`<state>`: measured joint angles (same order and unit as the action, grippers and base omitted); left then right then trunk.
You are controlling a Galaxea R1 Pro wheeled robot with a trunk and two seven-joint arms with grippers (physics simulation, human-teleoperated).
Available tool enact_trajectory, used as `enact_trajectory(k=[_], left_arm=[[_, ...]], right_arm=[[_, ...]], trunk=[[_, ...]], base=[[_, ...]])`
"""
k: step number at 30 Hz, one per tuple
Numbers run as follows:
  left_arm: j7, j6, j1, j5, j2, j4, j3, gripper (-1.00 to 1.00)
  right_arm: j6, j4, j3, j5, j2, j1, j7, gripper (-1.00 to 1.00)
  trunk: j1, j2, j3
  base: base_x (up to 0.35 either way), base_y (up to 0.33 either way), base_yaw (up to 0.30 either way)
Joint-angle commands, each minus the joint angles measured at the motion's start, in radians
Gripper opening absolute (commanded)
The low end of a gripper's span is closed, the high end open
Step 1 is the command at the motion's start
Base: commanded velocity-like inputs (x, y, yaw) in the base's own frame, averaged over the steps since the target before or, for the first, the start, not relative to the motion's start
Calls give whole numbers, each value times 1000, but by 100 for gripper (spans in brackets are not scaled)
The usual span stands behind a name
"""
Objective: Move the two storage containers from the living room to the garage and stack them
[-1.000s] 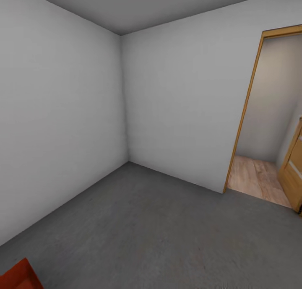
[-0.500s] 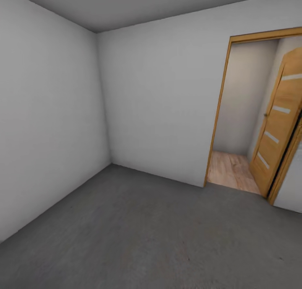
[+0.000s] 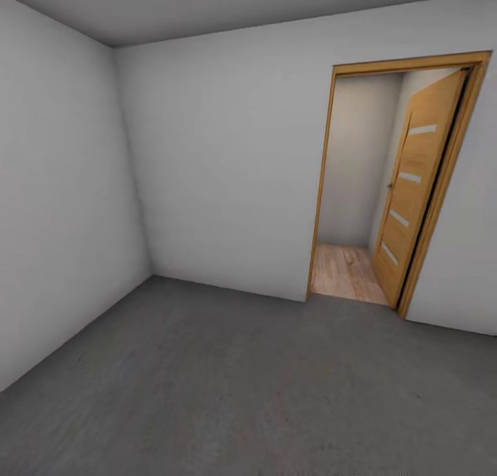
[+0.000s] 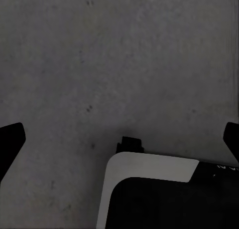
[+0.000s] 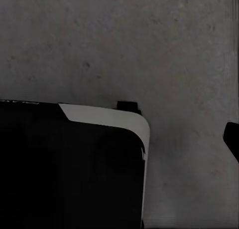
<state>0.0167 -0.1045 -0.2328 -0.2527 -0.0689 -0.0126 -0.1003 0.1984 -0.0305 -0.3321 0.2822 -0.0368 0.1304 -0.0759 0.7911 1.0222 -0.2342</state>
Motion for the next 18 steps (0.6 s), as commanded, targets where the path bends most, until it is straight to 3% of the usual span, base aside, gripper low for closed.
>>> enact_trajectory(k=[1, 18], left_arm=[[2, -3, 0, -8, 0, 0, -9, 100], [2, -3, 0, -8, 0, 0, -9, 100]], right_arm=[[6, -3, -6, 12, -1, 2, -7, 100], [2, -4, -5, 17, 0, 2, -7, 100]], trunk=[[0, 1, -1], [0, 1, -1]], base=[[0, 0, -296], [0, 0, -296]])
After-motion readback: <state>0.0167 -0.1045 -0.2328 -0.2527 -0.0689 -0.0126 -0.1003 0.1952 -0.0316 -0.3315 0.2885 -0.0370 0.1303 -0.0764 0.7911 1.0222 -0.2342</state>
